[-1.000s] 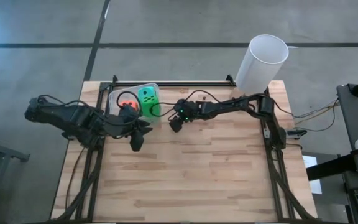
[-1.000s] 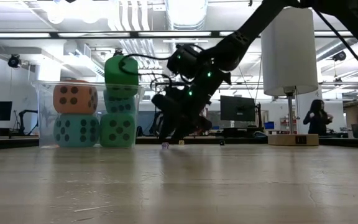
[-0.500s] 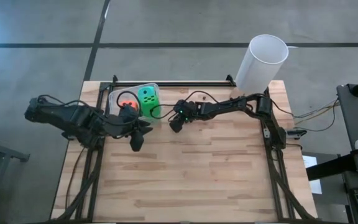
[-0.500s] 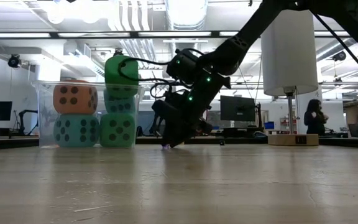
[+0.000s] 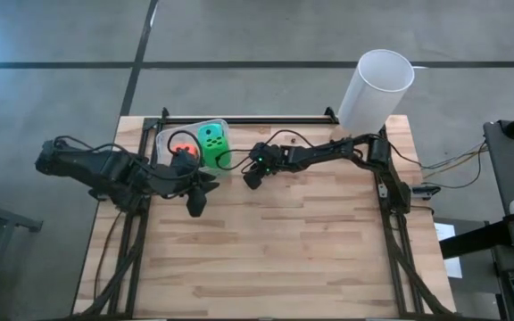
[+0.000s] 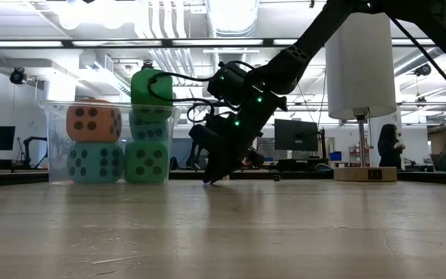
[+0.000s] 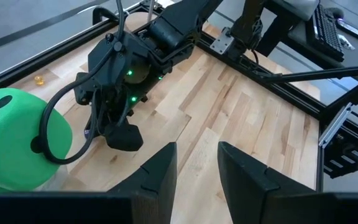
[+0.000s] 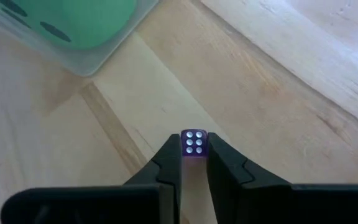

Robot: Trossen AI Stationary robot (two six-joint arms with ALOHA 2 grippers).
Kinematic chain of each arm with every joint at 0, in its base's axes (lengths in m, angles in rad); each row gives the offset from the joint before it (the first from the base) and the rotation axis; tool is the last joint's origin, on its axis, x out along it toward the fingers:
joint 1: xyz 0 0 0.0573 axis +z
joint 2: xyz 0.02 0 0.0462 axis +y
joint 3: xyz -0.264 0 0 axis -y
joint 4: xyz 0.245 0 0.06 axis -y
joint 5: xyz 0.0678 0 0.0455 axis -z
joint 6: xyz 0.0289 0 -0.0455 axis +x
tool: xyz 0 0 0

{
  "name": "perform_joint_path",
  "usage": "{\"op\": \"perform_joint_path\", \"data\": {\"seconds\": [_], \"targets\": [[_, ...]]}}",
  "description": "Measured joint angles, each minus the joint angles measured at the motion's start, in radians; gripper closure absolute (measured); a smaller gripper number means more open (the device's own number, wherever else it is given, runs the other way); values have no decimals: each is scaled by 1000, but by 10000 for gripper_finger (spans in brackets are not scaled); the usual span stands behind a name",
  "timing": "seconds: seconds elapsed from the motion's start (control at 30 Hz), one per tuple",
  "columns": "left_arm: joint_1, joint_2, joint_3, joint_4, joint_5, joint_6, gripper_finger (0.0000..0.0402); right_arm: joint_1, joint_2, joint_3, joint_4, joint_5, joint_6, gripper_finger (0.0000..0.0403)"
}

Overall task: Pick & Place Dice
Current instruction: Put the small purple dice into the transparent bin

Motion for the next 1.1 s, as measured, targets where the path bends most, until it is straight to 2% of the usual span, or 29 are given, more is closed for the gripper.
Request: {"op": "perform_joint_path", "data": {"seconds": [0.27,0.67,0.83,1.1], "targets": [[0,0,0,0,0,0,280,3,-45,-3,-19,-2,1,362],[0,0,0,-1,0,0,277,26,-283,-31,-123,6,-58,362],[0,0,0,0,0,0,278,59,-414,-37,-171,12,-145,362],[0,1,0,2,1,-61,272,174,-579,-37,-181,37,-352,362]]}}
